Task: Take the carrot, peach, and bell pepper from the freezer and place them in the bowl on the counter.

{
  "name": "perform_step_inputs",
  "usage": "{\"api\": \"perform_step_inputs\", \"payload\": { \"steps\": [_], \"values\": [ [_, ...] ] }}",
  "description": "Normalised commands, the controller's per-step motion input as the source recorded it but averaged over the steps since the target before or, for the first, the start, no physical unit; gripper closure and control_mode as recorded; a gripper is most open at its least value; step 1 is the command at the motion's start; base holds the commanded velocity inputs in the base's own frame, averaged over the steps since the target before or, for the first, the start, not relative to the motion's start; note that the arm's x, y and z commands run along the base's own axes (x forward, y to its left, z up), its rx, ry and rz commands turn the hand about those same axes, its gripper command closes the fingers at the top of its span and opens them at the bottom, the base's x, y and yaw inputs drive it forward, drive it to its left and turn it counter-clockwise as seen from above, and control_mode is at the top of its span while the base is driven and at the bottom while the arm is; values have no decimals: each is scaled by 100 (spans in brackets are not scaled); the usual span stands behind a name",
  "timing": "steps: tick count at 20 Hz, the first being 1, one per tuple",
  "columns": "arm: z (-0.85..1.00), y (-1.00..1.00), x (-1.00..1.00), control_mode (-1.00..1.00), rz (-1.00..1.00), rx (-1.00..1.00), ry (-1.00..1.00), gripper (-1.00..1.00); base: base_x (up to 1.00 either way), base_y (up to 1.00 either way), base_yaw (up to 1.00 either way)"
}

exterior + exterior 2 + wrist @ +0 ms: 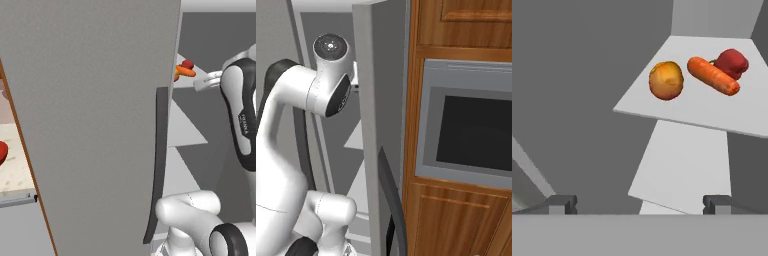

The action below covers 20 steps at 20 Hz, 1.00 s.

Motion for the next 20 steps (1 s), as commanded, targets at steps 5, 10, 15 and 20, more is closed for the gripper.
{"api": "perform_step_inputs", "payload": {
  "steps": [5,10,15,20],
  "values": [
    [0,2,65,-100,6,1,-1,-100,0,0,0],
    [0,0,63,-100,6,1,0,-100,0,0,0],
    [-1,5,54,-100,5,0,0,-100,0,0,0],
    [-14,9,47,-100,4,0,0,-100,0,0,0]
  ]
}}
